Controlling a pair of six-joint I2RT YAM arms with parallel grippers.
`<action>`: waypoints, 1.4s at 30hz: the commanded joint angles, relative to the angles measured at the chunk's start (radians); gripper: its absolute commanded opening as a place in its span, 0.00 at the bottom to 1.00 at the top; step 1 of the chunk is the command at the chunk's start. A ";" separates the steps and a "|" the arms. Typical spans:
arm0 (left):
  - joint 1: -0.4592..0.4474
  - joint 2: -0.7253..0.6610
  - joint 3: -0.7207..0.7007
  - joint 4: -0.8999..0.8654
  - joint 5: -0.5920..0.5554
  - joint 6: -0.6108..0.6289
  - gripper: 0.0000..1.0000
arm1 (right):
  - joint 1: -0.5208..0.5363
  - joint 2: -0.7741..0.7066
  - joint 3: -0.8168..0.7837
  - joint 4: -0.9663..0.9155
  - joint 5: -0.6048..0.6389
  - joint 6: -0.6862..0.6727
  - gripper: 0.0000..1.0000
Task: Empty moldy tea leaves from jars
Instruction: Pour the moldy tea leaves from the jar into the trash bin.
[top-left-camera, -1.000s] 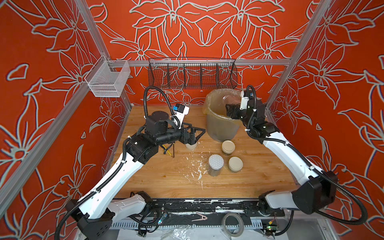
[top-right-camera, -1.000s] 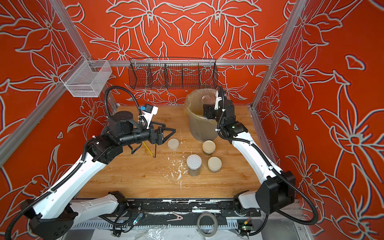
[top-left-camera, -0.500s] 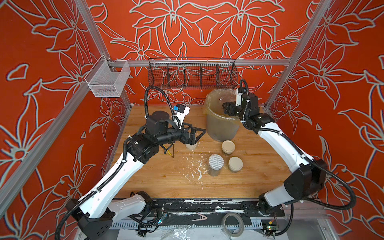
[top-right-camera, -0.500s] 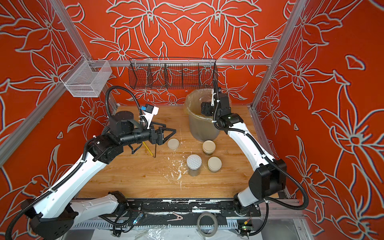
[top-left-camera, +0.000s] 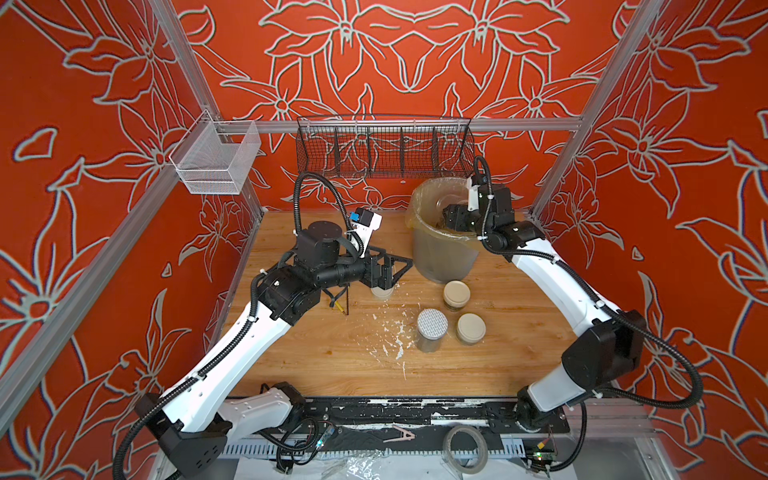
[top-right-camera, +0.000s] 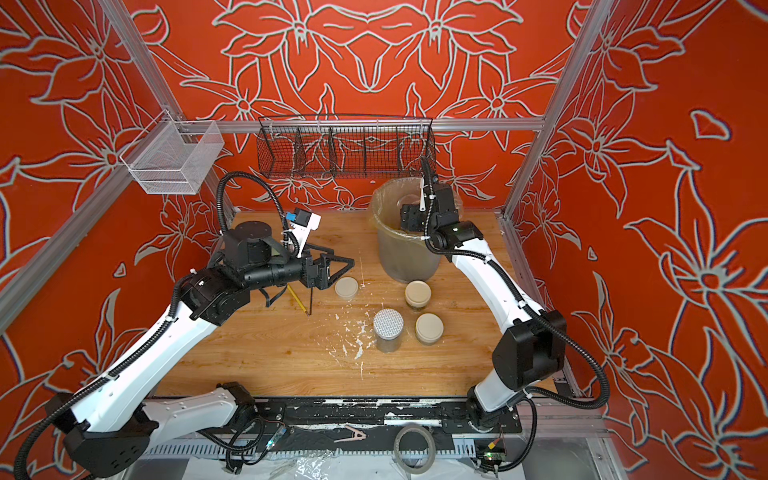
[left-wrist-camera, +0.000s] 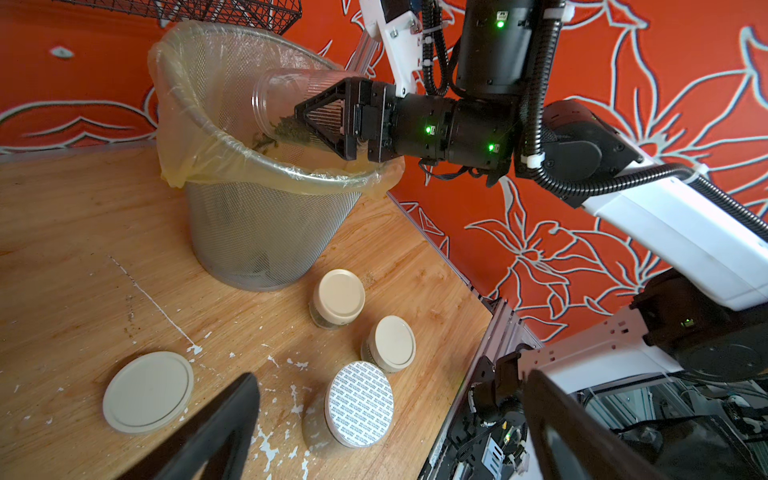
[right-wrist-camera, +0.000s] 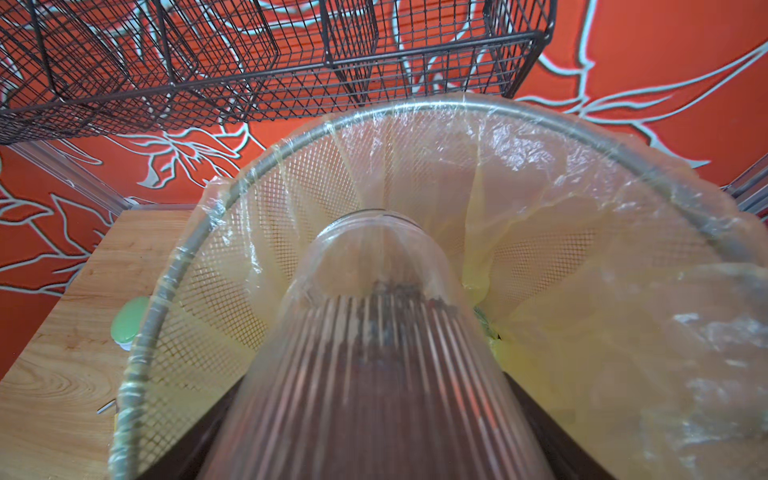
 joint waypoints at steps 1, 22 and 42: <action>-0.007 0.003 0.005 0.004 0.010 0.018 0.98 | -0.005 -0.071 0.046 0.058 -0.005 -0.012 0.17; -0.015 -0.004 0.000 0.017 0.026 0.009 0.98 | -0.005 -0.025 0.133 -0.063 -0.037 -0.044 0.16; -0.018 -0.005 0.001 -0.001 -0.007 0.021 0.98 | -0.005 0.141 0.356 -0.259 -0.015 -0.041 0.14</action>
